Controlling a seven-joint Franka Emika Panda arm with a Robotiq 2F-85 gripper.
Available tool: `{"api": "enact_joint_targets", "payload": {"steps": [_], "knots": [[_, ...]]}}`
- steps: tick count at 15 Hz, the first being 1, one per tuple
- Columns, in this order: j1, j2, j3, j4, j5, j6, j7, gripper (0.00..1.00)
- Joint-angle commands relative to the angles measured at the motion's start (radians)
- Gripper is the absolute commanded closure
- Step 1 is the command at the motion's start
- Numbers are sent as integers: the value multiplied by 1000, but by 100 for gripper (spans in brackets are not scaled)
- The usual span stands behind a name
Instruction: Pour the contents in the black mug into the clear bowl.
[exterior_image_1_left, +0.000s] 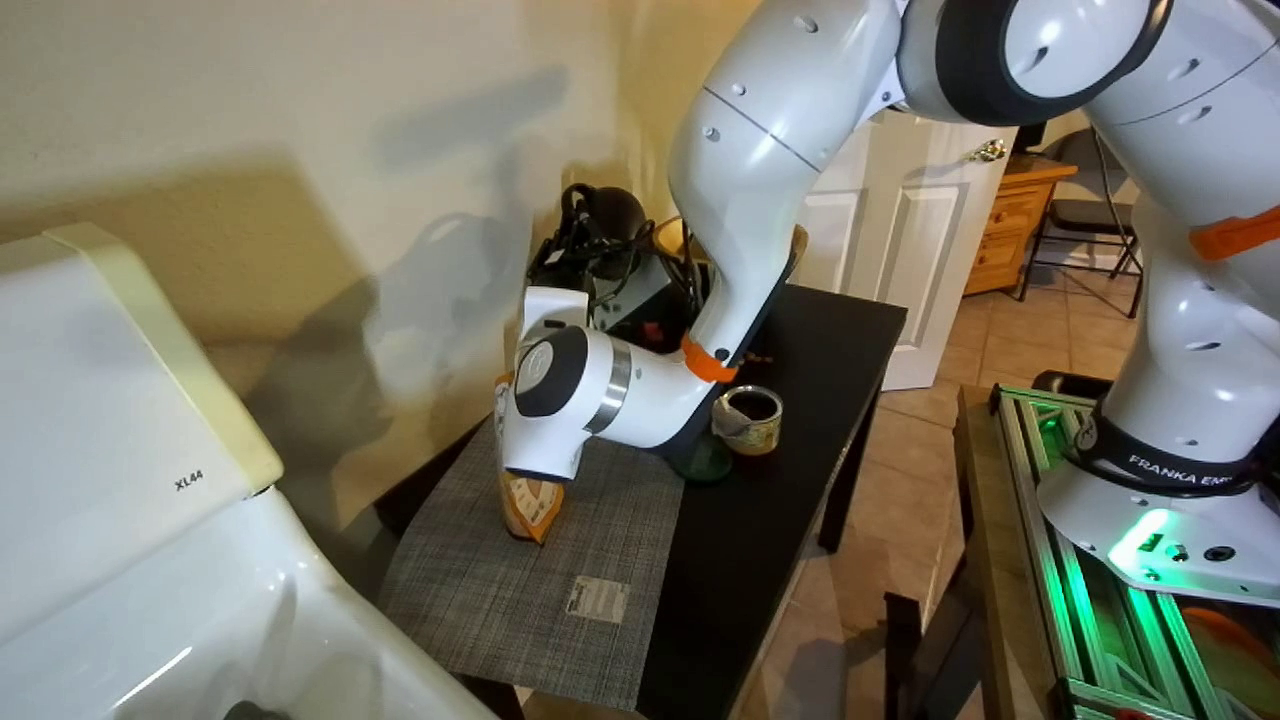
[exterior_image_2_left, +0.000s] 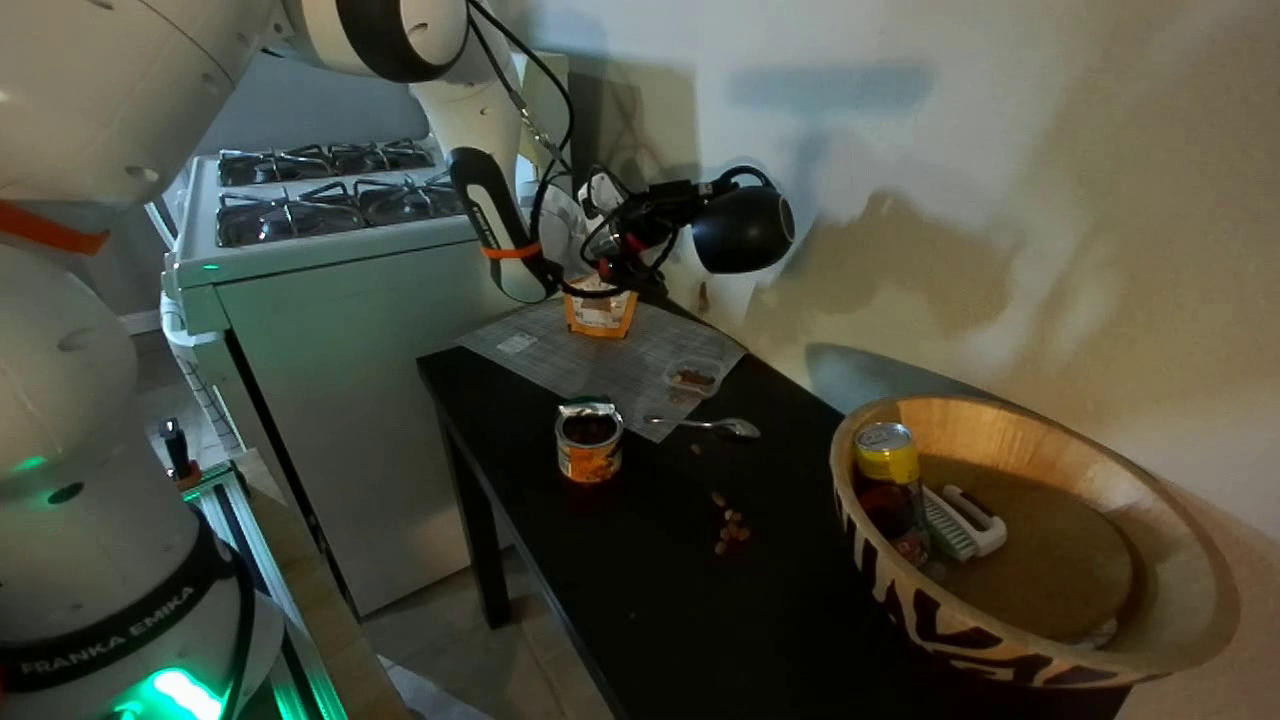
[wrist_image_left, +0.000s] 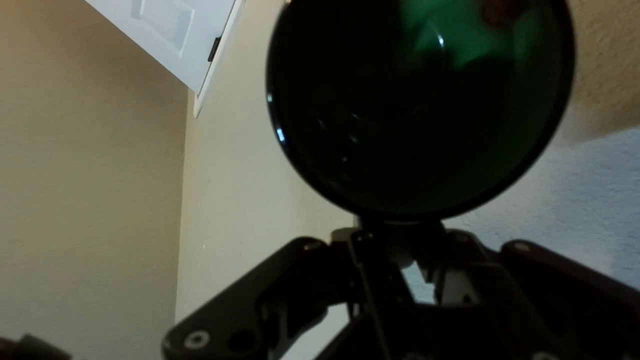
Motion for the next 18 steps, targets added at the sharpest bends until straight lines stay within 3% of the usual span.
{"api": "enact_joint_targets", "payload": {"steps": [1,8,13,18], "knots": [[-31,-25,30,5,21,-25,23,95],[-156,-199,115,-67,343,80,223,95],[-199,-323,112,-130,635,175,365,95],[-246,-460,76,-235,900,345,455,95]]}}
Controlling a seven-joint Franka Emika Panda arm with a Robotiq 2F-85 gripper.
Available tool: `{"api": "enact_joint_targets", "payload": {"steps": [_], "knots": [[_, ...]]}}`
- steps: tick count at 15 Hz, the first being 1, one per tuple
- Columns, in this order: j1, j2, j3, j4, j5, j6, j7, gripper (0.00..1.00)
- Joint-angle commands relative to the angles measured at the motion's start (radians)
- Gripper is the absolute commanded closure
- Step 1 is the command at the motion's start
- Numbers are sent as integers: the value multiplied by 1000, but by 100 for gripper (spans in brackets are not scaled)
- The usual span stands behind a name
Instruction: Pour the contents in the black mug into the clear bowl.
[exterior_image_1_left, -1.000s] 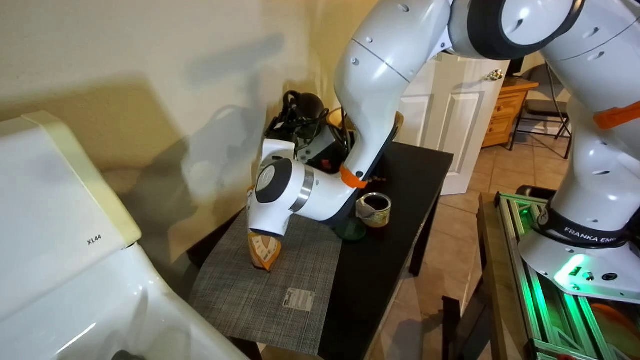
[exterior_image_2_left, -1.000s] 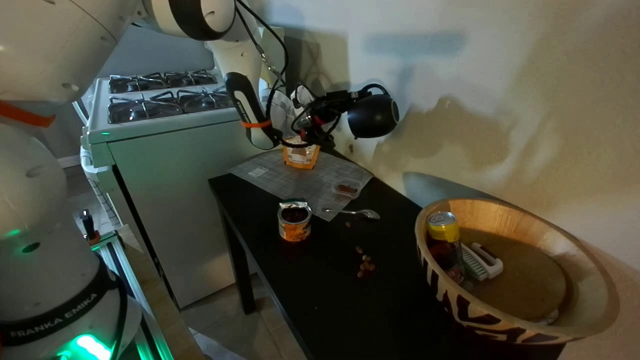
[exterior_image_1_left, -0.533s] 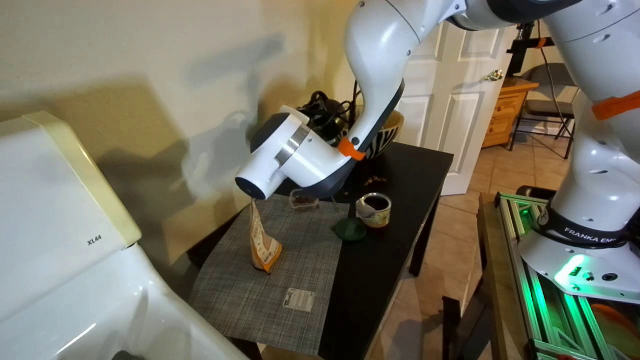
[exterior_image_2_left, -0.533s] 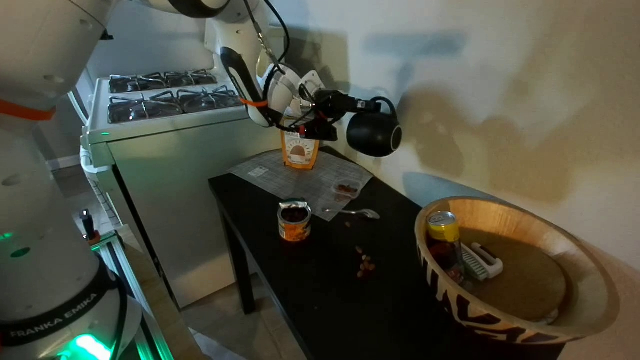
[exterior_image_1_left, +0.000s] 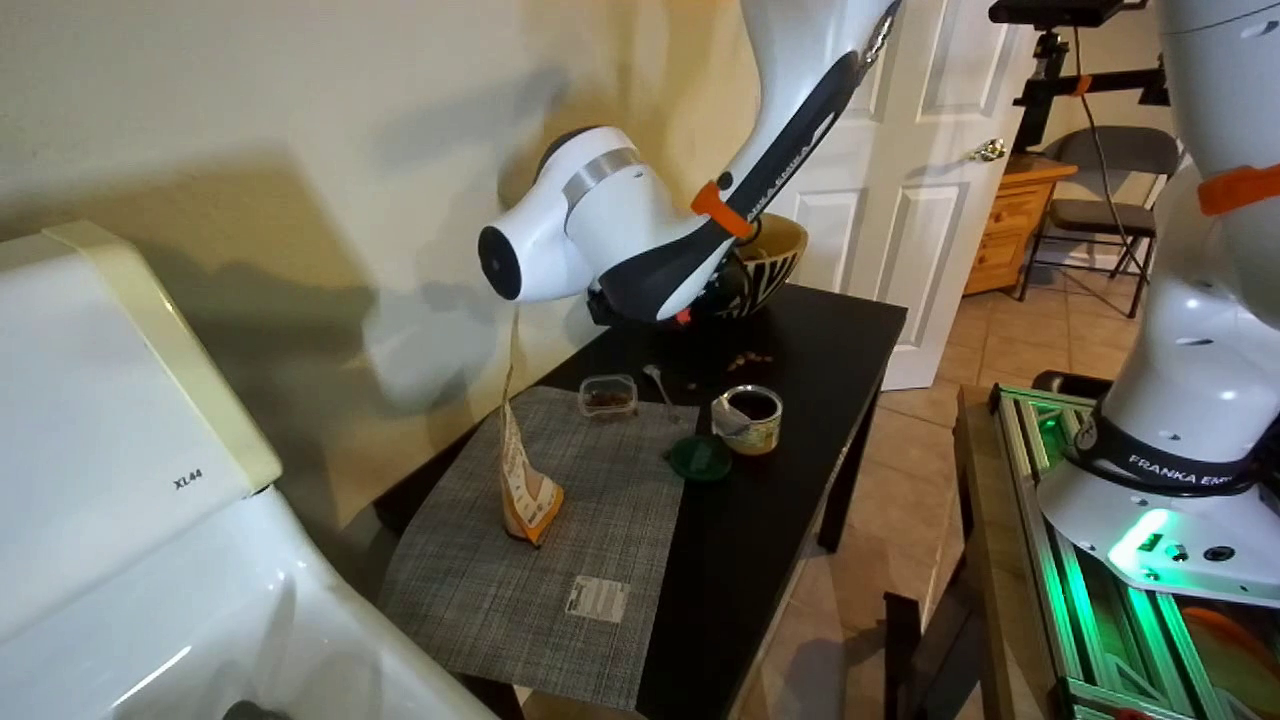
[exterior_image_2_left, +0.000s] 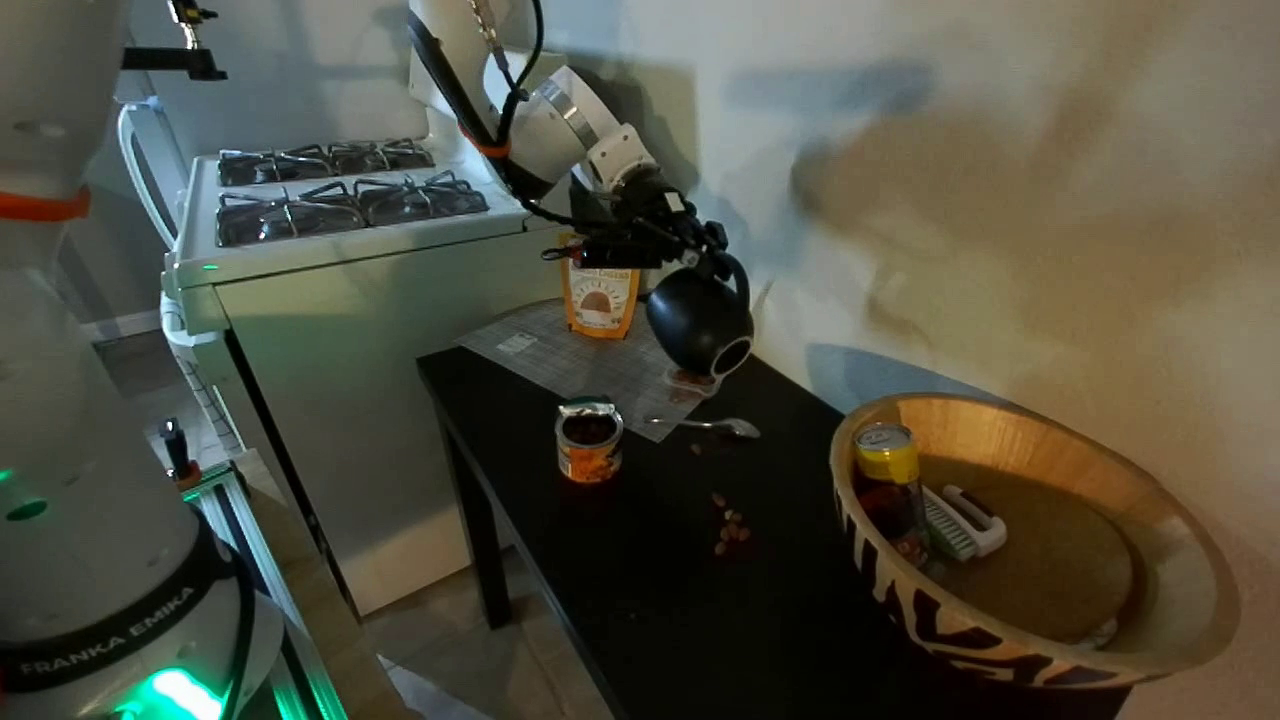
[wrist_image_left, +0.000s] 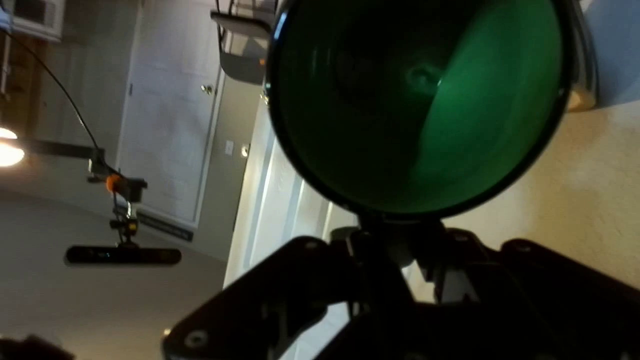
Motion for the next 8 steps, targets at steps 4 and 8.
{"api": "enact_joint_targets", "payload": {"steps": [4,8], "knots": [[-90,-206,-96,-178,244,303,56,95],[-148,-199,-184,-130,320,530,21,95]]}}
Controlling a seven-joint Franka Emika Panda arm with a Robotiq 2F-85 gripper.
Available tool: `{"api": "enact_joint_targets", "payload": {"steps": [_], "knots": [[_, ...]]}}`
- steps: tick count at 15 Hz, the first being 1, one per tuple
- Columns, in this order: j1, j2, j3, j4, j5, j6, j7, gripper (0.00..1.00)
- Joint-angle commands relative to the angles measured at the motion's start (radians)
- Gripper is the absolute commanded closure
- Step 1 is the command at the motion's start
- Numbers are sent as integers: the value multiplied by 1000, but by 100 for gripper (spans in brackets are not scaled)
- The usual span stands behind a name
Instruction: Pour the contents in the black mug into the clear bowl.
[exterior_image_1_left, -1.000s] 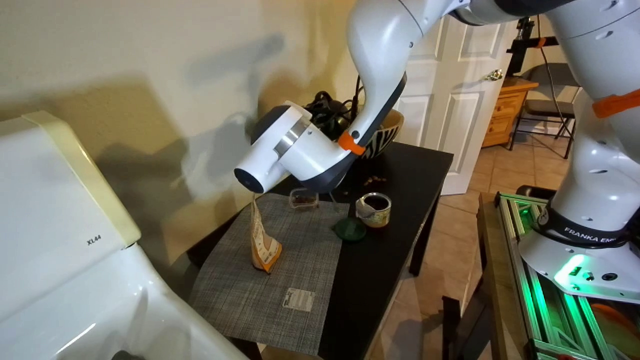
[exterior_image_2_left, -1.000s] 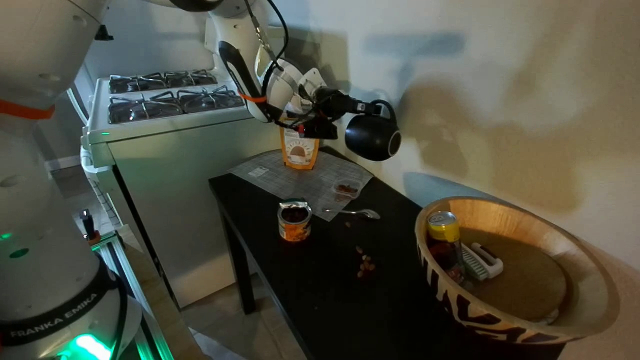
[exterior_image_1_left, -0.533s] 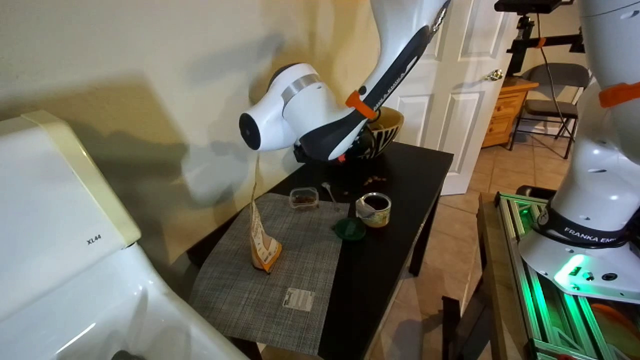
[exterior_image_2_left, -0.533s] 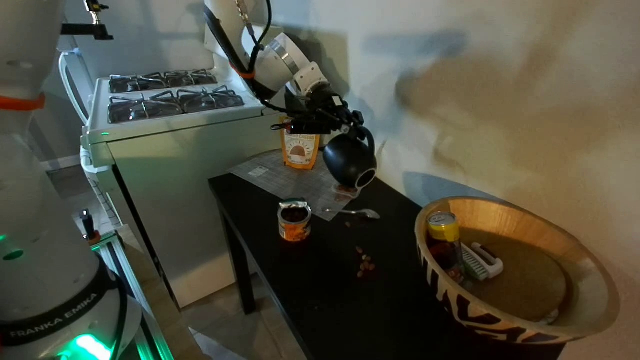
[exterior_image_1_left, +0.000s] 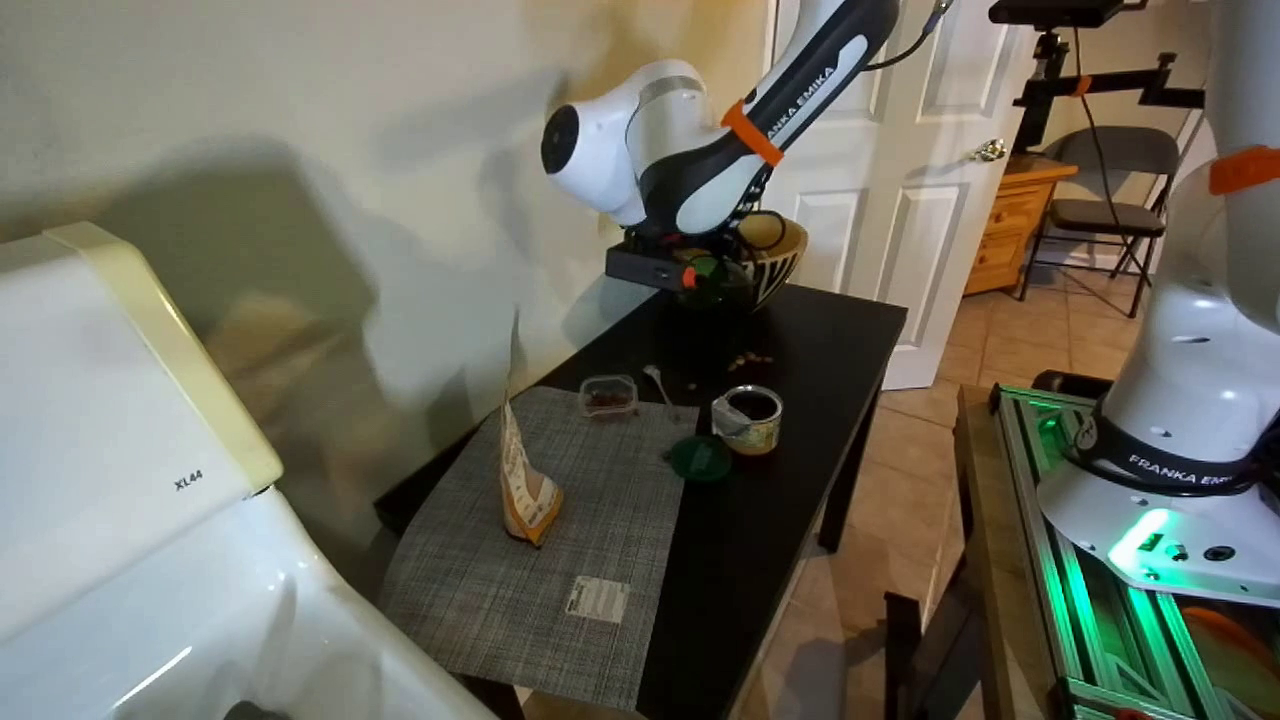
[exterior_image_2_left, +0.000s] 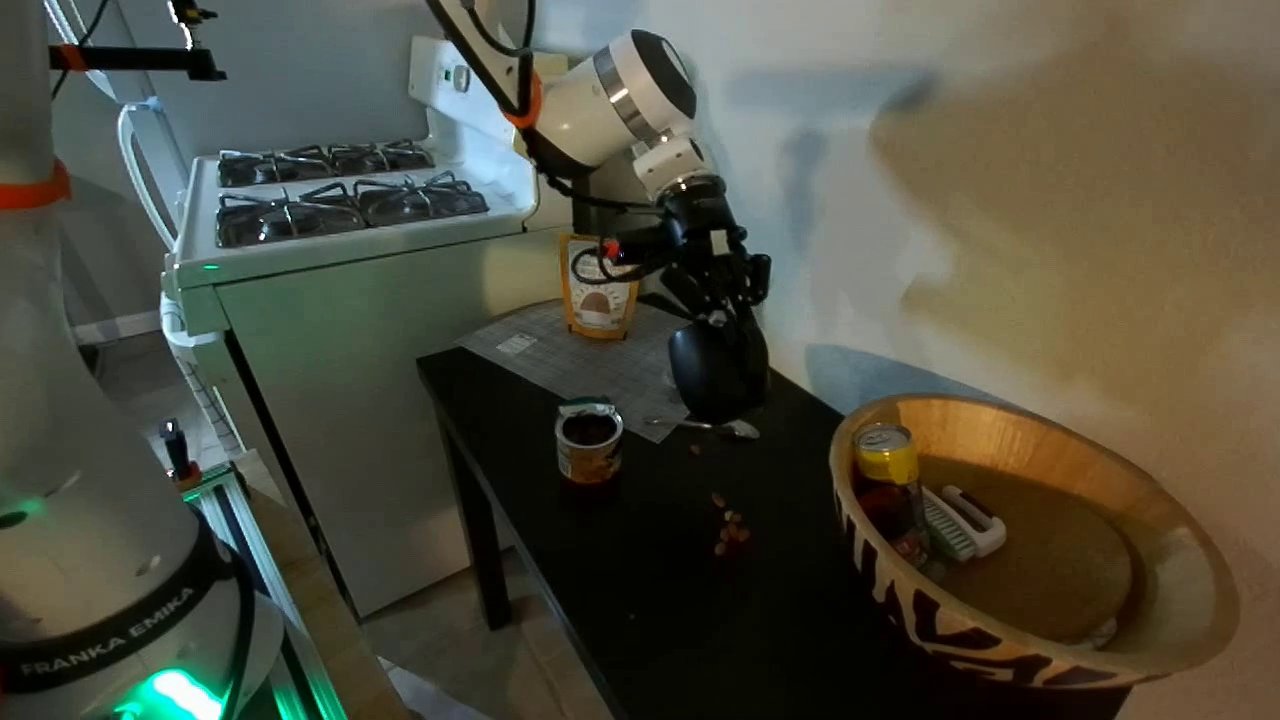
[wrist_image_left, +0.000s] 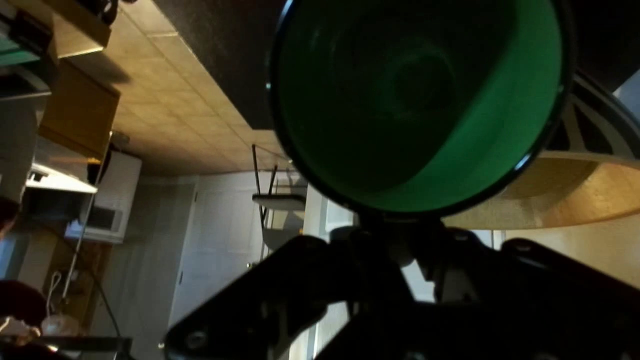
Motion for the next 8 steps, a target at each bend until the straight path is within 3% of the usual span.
{"api": "enact_joint_targets", "payload": {"steps": [1,3,8], "knots": [[-44,-23,-62,22,81,184,-29,95],[-50,2,-83,53,117,308,-36,95],[-38,-10,-102,7,133,633,-73,95]]}}
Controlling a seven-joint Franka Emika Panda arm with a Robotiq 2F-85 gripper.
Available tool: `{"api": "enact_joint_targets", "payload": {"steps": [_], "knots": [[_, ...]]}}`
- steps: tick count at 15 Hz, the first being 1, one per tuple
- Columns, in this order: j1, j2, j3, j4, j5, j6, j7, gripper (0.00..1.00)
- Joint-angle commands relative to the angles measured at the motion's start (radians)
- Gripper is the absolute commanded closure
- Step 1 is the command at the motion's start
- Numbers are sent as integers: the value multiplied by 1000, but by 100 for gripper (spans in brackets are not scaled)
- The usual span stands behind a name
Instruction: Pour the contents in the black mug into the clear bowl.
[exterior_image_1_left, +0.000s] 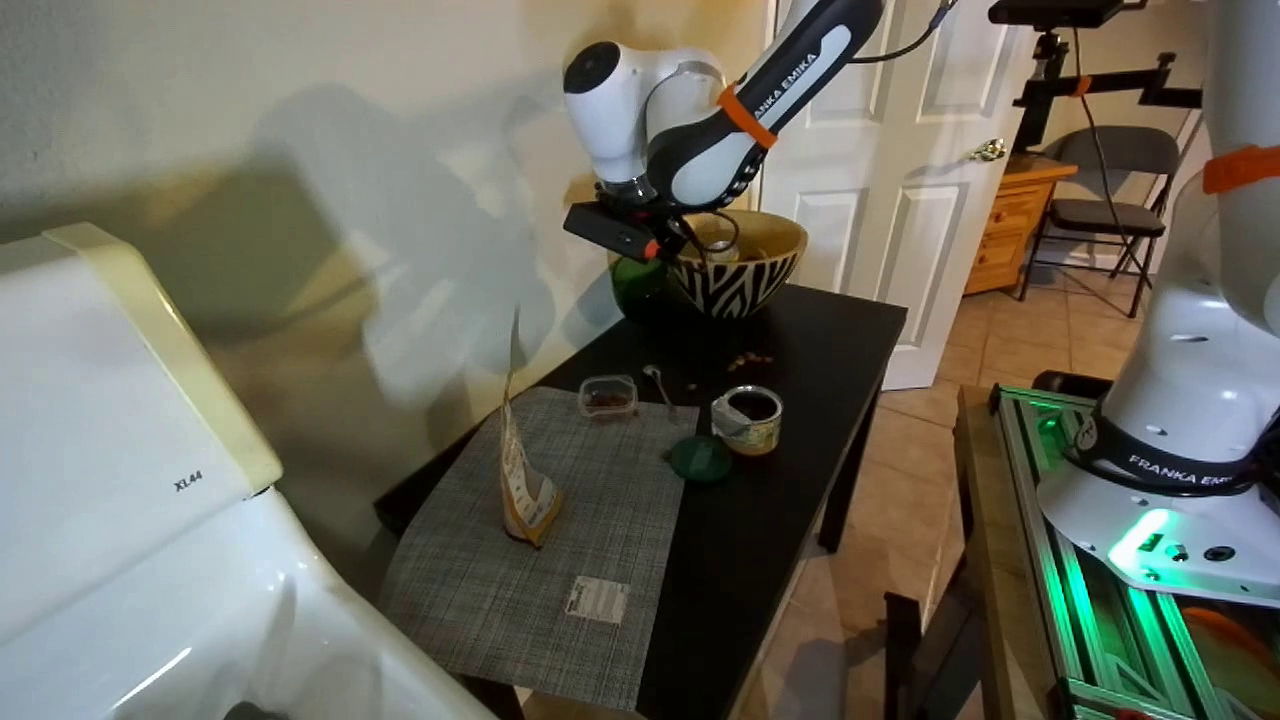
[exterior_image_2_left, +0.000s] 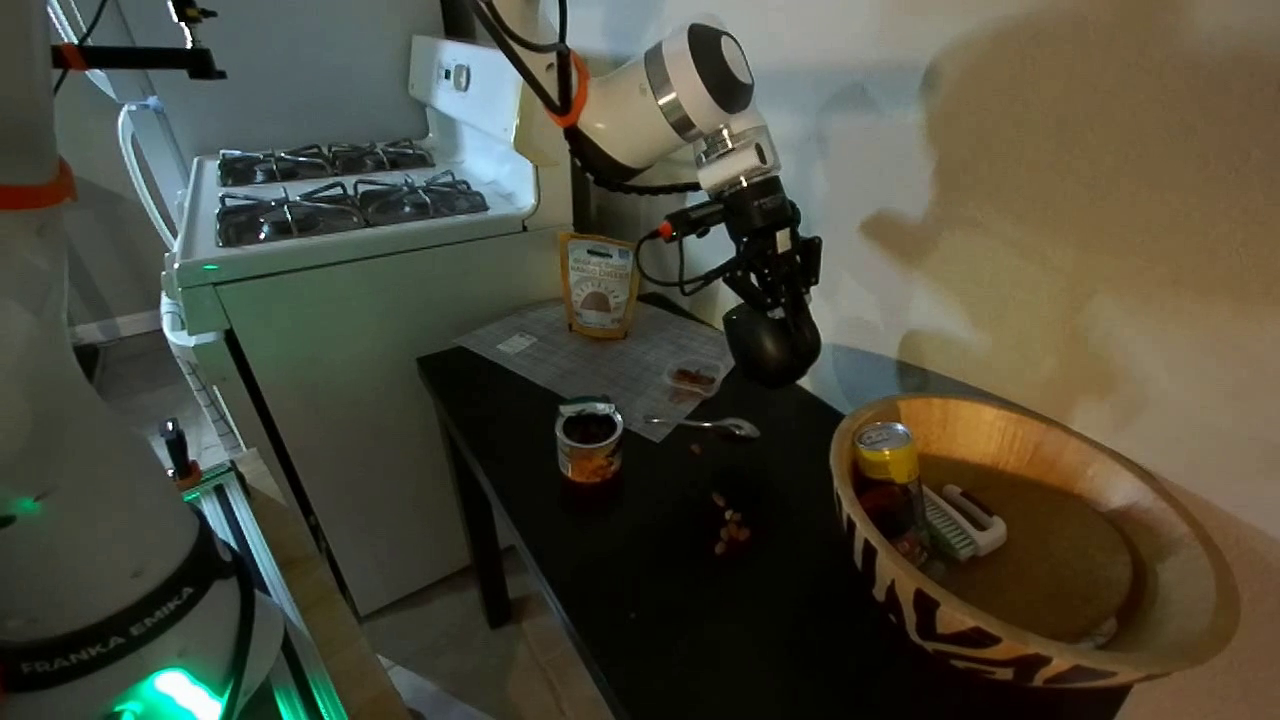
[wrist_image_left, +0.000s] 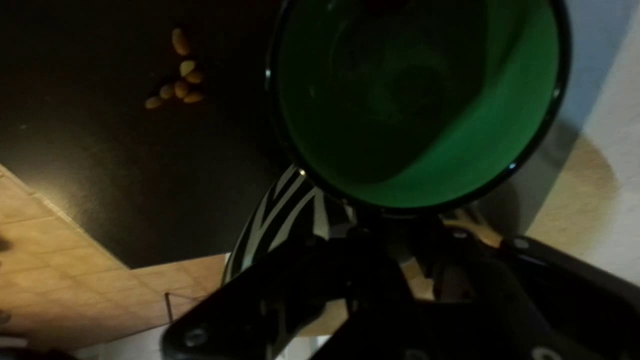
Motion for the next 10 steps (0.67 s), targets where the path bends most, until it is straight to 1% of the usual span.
{"api": "enact_joint_targets", "payload": {"steps": [1,2,3,4,6,7,8,10], "knots": [[5,-26,-17,-49,78,204,-14,95],[4,-40,-19,-84,110,259,-26,95],[40,1,-43,-17,80,156,-49,95],[43,3,-48,-23,87,170,-60,78],[51,10,-59,-23,86,168,-61,78],[52,12,-61,-23,85,167,-61,95],[51,16,-60,-20,116,156,-53,95],[43,28,-58,-22,230,119,-37,95]]}}
